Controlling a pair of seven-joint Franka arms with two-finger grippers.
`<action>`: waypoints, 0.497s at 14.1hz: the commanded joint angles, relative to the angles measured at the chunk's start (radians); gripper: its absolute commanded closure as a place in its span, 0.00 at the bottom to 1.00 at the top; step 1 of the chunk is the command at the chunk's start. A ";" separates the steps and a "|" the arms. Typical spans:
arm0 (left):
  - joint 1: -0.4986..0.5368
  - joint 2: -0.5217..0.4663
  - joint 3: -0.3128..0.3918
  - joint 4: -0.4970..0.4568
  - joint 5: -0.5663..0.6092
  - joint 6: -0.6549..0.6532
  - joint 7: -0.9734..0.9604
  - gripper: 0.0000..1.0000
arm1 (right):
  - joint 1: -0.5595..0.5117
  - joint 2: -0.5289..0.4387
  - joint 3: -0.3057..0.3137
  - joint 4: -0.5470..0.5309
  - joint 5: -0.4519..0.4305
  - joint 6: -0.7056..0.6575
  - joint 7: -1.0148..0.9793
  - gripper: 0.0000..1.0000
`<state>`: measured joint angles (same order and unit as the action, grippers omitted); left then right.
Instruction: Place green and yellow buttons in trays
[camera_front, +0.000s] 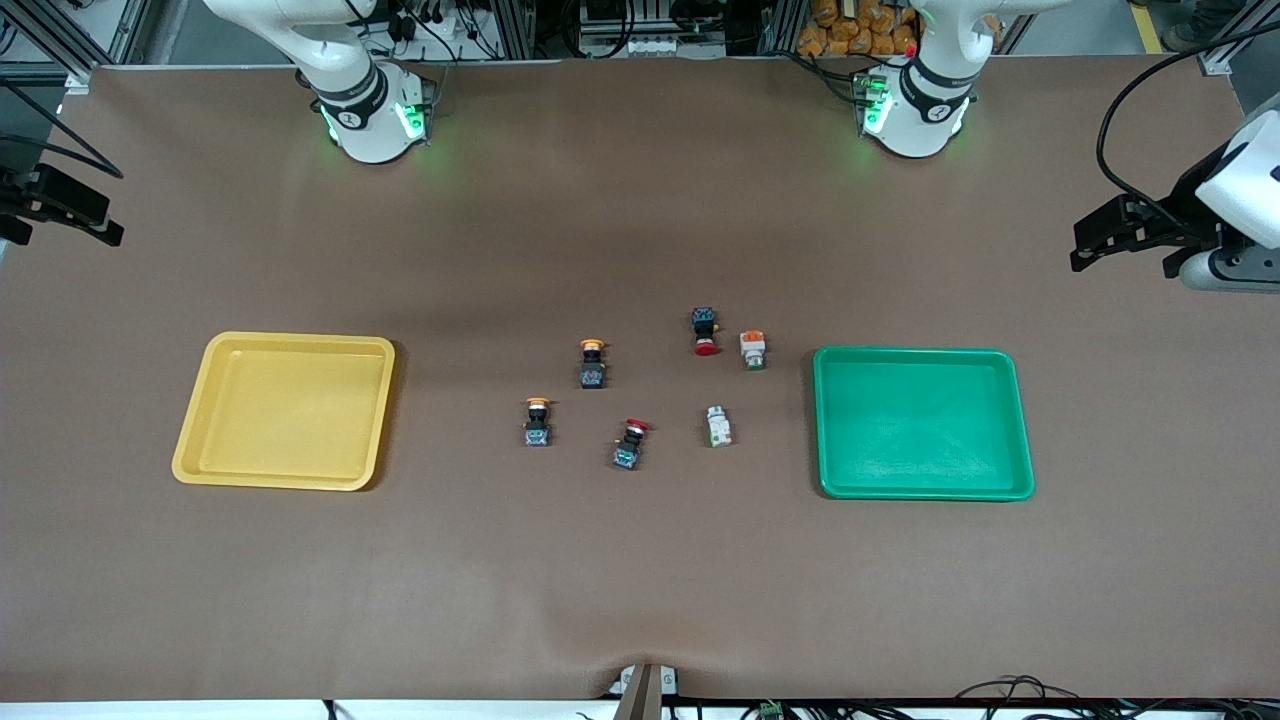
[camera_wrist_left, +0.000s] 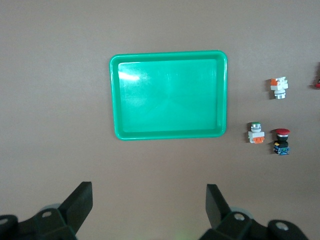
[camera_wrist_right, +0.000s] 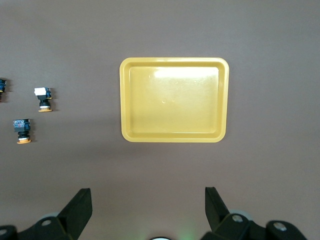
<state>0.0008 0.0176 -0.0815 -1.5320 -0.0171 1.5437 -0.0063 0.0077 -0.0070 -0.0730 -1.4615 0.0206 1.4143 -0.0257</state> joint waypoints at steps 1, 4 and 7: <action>0.002 -0.001 -0.003 0.007 0.017 -0.016 0.003 0.00 | -0.015 -0.024 0.012 -0.016 -0.013 -0.006 0.006 0.00; 0.008 0.001 -0.003 0.007 0.011 -0.022 0.002 0.00 | -0.015 -0.024 0.012 -0.017 -0.013 -0.015 0.007 0.00; 0.011 0.019 -0.003 -0.010 0.016 -0.030 0.006 0.00 | -0.011 -0.024 0.013 -0.016 -0.013 -0.026 0.009 0.00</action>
<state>0.0048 0.0227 -0.0808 -1.5381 -0.0171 1.5299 -0.0063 0.0077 -0.0078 -0.0739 -1.4616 0.0199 1.3965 -0.0257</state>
